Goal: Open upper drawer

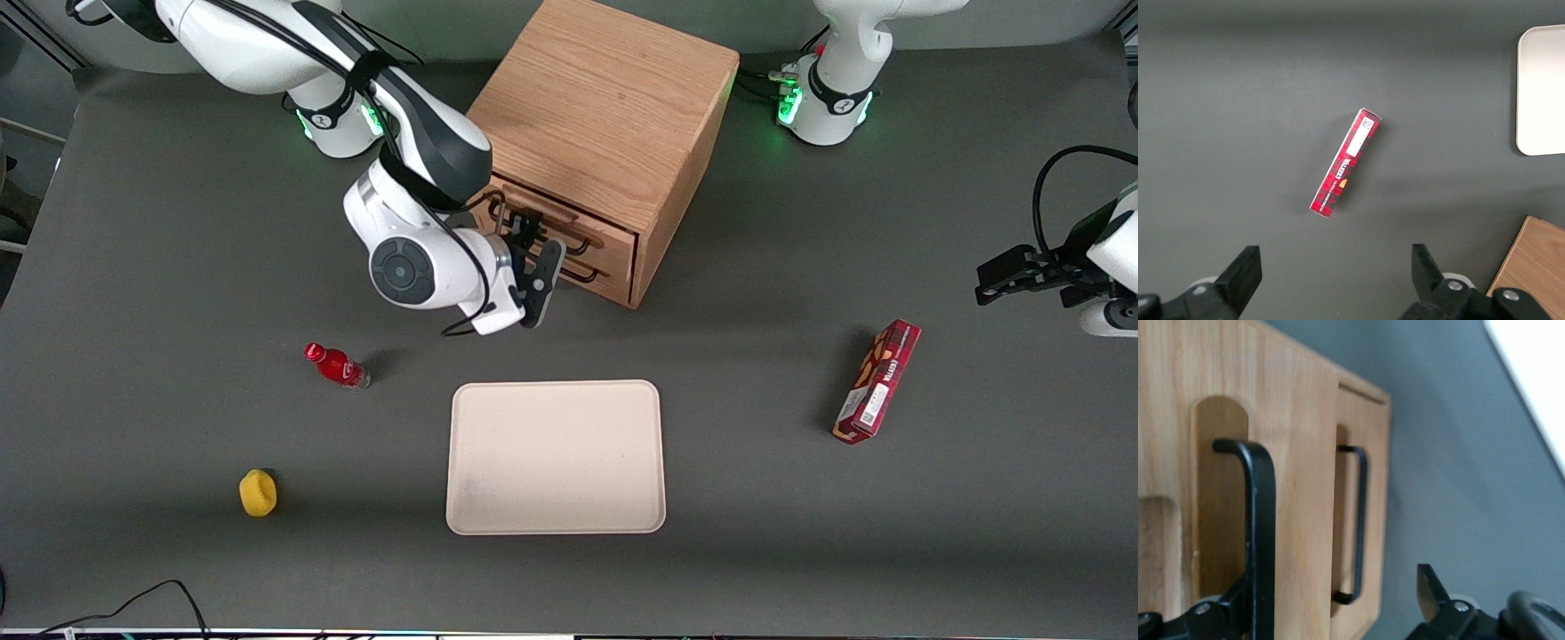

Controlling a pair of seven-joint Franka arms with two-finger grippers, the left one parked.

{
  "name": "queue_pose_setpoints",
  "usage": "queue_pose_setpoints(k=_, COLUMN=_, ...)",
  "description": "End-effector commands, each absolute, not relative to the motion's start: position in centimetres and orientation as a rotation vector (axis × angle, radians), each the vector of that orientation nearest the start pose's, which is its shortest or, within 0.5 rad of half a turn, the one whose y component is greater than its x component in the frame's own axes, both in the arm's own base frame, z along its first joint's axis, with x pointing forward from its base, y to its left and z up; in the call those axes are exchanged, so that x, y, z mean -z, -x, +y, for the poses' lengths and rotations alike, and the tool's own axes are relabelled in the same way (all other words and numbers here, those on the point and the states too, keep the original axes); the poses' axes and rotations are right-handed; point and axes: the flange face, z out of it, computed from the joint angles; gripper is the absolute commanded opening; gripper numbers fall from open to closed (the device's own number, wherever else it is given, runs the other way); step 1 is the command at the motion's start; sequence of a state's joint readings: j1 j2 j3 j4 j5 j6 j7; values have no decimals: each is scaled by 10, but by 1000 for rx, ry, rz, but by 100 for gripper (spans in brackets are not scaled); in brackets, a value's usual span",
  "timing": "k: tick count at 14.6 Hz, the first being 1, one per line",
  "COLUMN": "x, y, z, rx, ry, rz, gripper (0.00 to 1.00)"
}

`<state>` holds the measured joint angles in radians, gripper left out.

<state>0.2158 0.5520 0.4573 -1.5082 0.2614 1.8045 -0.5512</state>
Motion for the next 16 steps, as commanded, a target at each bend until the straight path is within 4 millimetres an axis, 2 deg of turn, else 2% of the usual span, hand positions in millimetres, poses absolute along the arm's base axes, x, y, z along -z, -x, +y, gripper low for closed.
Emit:
queue_pose_setpoints(k=1, x=-357, y=-587, z=384, rx=-294, ry=2303, rz=-1338, gripper=100)
queue_pose_setpoints(k=6, x=-365, y=-622, z=346, rx=-334, ry=2338, rz=-1297, gripper=100)
queue_pose_setpoints(k=9, x=-370, y=-640, z=335, rx=-294, ry=2357, rz=-1281, gripper=100)
queue_pose_setpoints(k=11, x=-367, y=-657, z=318, rx=-261, ry=2378, rz=-1291, gripper=100)
queue_pose_setpoints(k=13, x=-363, y=-666, z=315, rx=-236, ry=2371, rz=-1303, gripper=100)
queue_pose_setpoints(k=16, x=-371, y=-684, z=296, rx=-175, ry=2394, rz=-1317, gripper=100)
